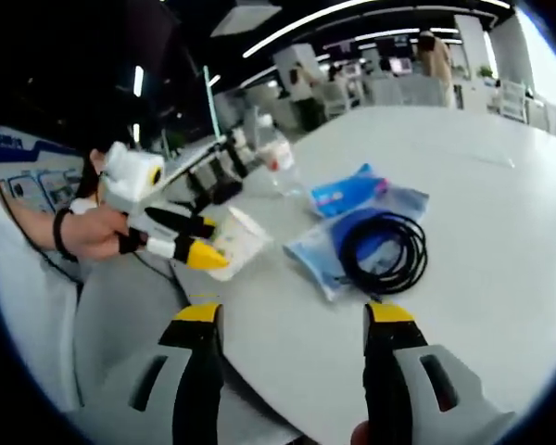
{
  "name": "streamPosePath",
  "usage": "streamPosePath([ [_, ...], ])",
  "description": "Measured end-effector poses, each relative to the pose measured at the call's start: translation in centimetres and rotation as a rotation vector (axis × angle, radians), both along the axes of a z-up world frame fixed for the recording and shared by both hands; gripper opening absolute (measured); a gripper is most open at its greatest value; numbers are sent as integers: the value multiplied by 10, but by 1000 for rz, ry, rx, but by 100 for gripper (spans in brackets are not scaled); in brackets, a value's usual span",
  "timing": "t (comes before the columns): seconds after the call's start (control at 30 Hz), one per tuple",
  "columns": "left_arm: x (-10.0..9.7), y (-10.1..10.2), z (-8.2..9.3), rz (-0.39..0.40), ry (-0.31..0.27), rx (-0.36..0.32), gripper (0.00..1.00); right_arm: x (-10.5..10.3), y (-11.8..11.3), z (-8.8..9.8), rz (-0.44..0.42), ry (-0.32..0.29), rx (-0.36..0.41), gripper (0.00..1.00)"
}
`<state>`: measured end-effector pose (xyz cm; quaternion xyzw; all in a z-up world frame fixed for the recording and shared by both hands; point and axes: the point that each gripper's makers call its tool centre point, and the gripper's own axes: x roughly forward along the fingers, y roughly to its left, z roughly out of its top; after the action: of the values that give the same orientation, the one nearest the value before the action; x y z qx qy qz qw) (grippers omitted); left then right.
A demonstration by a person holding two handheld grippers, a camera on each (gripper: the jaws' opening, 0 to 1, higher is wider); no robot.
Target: Arrange the tabletop items into an orderly group along one side of the table until the central work area is clear of visible clutter.
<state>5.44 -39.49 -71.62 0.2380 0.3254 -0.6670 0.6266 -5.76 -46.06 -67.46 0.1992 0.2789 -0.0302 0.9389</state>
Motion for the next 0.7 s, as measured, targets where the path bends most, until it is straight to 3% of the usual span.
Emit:
streamPosePath([
  [0.1, -21, -3, 2, -138, -65, -9, 38, 11, 4, 7, 16, -31, 21, 54],
  [0.27, -43, -8, 7, -280, -124, -31, 38, 26, 18, 11, 66, -61, 74, 50],
  [0.47, -62, -9, 14, -388, -165, -56, 38, 32, 33, 11, 99, -78, 125, 46],
  [0.7, -75, -10, 19, -446, -166, -76, 38, 38, 46, 9, 132, -89, 170, 36],
])
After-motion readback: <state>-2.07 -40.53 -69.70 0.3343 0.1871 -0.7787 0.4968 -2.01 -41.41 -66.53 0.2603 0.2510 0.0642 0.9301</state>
